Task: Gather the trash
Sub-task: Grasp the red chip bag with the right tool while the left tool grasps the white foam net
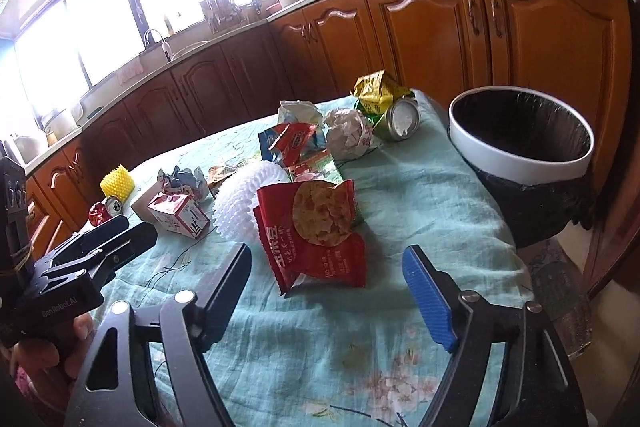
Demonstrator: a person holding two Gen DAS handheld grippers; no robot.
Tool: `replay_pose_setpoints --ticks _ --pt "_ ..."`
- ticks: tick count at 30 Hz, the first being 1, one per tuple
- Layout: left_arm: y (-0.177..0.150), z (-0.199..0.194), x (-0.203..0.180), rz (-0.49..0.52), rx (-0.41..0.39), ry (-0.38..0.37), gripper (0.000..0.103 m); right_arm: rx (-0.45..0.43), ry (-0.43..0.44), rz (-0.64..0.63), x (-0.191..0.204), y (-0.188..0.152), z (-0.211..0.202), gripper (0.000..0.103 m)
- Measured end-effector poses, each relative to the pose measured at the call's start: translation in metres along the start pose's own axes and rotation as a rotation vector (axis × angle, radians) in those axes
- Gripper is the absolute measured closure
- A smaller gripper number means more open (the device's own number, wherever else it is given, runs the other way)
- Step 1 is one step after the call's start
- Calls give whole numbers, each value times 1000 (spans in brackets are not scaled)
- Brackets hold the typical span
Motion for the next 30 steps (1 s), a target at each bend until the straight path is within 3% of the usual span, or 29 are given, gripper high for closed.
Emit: replay_pose_setpoints --ticks 3,8,12,14,18,21,30 --pt "9 20 -1 1 26 -26 18 71 15 49 -10 3 20 43" --pt "20 55 -8 22 64 -59 18 125 30 61 -19 8 46 53" --pt "23 82 -14 31 110 -100 30 173 58 75 -24 5 55 93" --pt "23 94 -17 36 126 -123 40 175 54 69 -28 6 54 95" --pt "23 107 -22 30 145 -170 77 163 54 64 -31 7 44 97" --pt "27 104 -21 26 121 -178 91 141 51 70 -34 11 33 97" --pt "52 70 -40 50 24 -226 96 14 52 106 -47 50 -8 97"
Point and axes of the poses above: each gripper's, at about its wrist camera, not at the fingertips, and z roughly the way its jaws point, x to its left, y to its top, the point moved 10 cm from there along z, roughly the way its jaws point, and after that the axes turned 15 degrees about z, right-handed, at the moved point
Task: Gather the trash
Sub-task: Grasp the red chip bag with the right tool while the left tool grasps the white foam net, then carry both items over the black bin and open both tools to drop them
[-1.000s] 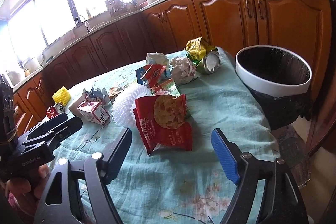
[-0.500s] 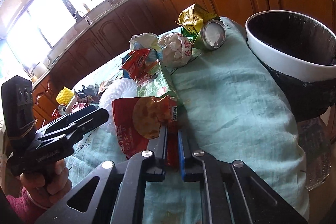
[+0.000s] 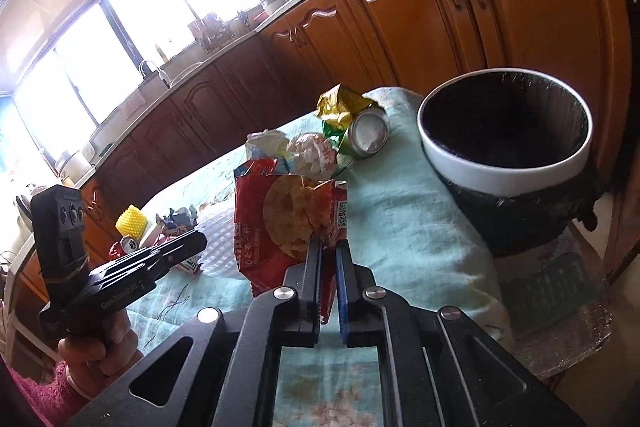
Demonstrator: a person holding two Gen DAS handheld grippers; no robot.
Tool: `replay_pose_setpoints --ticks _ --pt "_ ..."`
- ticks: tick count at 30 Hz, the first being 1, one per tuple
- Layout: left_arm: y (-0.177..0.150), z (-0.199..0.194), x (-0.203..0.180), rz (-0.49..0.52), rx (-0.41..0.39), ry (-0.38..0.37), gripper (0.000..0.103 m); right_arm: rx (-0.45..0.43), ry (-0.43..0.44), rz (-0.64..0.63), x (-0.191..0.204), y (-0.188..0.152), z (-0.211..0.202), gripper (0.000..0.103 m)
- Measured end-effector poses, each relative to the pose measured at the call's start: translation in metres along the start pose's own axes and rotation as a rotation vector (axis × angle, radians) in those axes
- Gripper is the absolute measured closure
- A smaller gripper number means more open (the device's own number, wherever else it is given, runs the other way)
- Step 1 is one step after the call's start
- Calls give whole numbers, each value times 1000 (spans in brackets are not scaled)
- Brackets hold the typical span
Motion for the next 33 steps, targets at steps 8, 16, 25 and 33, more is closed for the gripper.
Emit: replay_pose_setpoints --ticks 8,16,25,33 --pt "38 -9 -35 74 -70 -49 97 -97 -41 37 -34 42 -26 97" --pt "77 29 -68 152 -91 -99 98 -183 -146 49 -76 85 -42 97" --pt "119 106 -88 179 -49 -159 98 -153 -242 61 -122 125 -27 97" --pt "143 189 -91 180 47 -161 97 -115 -305 44 -150 151 -2 97"
Point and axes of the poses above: each gripper's, at about its wrist camera, not at the fingertips, and z roughly the way its jaws point, x to its left, y to its top, the point moved 10 cm from there along z, roughly the way its jaws point, and after that the axes turned 15 degrees about z, right-handed, at the moved point
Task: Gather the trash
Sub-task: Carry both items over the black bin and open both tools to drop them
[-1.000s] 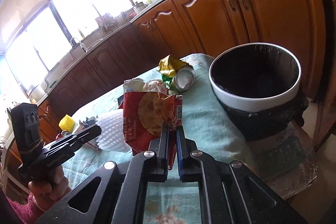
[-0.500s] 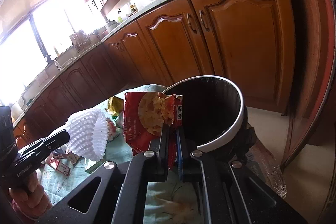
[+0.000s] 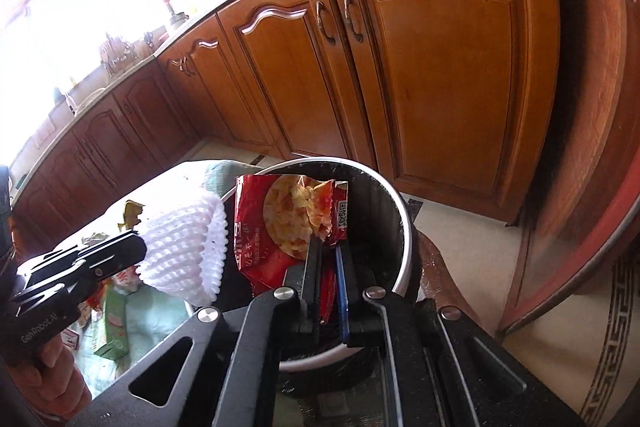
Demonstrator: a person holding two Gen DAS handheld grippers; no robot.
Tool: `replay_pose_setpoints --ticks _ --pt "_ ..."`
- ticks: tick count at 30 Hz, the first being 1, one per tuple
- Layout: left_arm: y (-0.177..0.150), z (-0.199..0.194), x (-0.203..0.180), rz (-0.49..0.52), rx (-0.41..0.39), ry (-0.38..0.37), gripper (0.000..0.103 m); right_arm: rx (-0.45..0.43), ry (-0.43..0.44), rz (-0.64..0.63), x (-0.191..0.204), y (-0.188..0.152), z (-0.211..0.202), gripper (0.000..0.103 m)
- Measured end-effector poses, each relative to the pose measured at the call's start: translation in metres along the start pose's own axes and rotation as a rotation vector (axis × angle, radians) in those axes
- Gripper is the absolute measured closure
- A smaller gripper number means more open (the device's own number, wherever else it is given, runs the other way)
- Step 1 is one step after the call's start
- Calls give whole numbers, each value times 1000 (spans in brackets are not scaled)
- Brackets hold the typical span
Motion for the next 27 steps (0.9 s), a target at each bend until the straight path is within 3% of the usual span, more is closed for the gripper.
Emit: replay_pose_setpoints --ticks 2,4,6,7,8,9,14,19,27 --pt "3 15 2 -3 24 -8 96 13 -13 -11 -2 4 7 95" --pt "4 30 5 -4 59 -6 89 20 -27 -14 -4 6 13 90" --pt "3 39 6 -15 77 -4 60 35 -40 -6 -9 6 18 80" --pt "5 42 6 -16 72 4 54 39 -33 4 -11 6 19 68" --pt "8 42 5 -12 61 13 52 40 -23 18 -12 7 19 61" --pt "10 43 3 -8 56 15 51 38 -15 25 -12 8 18 57" --pt "2 34 2 -11 30 28 50 22 14 52 -13 7 9 54" --pt "-20 -1 9 -59 -9 49 44 -14 73 73 -5 -7 -13 29" --pt "-80 -52 20 -145 -14 100 44 7 131 75 30 -62 -36 28"
Point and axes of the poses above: each gripper's, at about its wrist camera, not at the fingertips, and z roughly the way its jaws point, x to its left, y to its top, the point moved 10 cm from there along z, roughly the way its jaws point, and after that the axes turned 15 degrees about z, right-handed, at the moved point
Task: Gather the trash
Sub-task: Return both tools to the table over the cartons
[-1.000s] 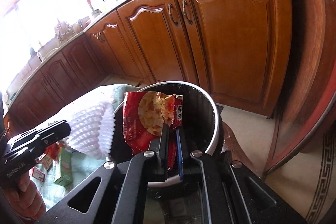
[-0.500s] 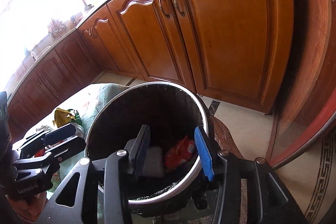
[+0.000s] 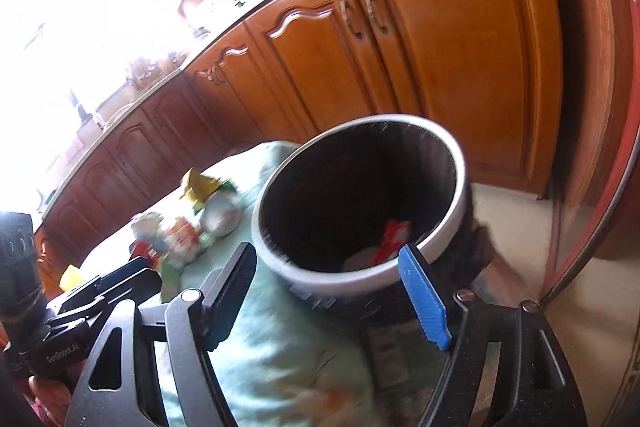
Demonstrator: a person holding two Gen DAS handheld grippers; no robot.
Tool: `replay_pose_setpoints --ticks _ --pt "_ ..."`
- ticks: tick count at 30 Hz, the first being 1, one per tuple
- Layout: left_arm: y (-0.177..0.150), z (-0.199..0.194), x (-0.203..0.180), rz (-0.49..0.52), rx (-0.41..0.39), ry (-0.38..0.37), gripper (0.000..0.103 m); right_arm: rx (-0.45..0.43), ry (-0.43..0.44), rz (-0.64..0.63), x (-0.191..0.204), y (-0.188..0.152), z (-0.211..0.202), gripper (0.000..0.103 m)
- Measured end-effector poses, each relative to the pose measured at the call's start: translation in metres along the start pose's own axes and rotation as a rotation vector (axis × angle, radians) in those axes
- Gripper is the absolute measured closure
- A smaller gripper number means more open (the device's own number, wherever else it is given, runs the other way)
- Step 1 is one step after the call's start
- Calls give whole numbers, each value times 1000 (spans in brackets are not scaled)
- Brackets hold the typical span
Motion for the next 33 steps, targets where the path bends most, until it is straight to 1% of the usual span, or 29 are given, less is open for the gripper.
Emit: replay_pose_setpoints --ticks 4,5,10,16,19,23,25,26,27,31,33 --pt "-30 -28 17 -42 12 36 44 32 35 -6 20 -30 -4 28" --pt "-41 -39 20 -52 13 43 44 39 43 -9 26 -36 -5 28" --pt "-77 -77 46 -118 13 89 44 76 72 -41 53 -63 -4 28" --pt "-110 -115 75 -197 16 166 43 127 106 -86 83 -92 4 28" --pt "-125 -137 90 -233 11 216 39 156 122 -120 100 -108 11 28" --pt "-136 -164 113 -269 -6 286 26 183 137 -170 119 -122 20 28" --pt "-141 -174 123 -274 -10 318 24 197 142 -189 126 -127 26 27" --pt "-142 -178 127 -275 -9 328 20 200 142 -197 129 -128 28 27" --pt "-144 -179 131 -272 -4 333 15 204 144 -206 132 -129 30 27" --pt "-151 -176 143 -237 32 360 12 224 144 -234 143 -132 42 25" --pt "-155 -170 149 -229 56 359 12 234 142 -251 148 -134 49 25"
Point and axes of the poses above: each gripper's, at about its wrist camera, not at the fingertips, and z roughly the way its jaws point, x to its left, y to its top, the point moved 10 cm from there along z, roughly the way its jaws point, and after that the axes turned 15 degrees about z, right-handed, at the moved point
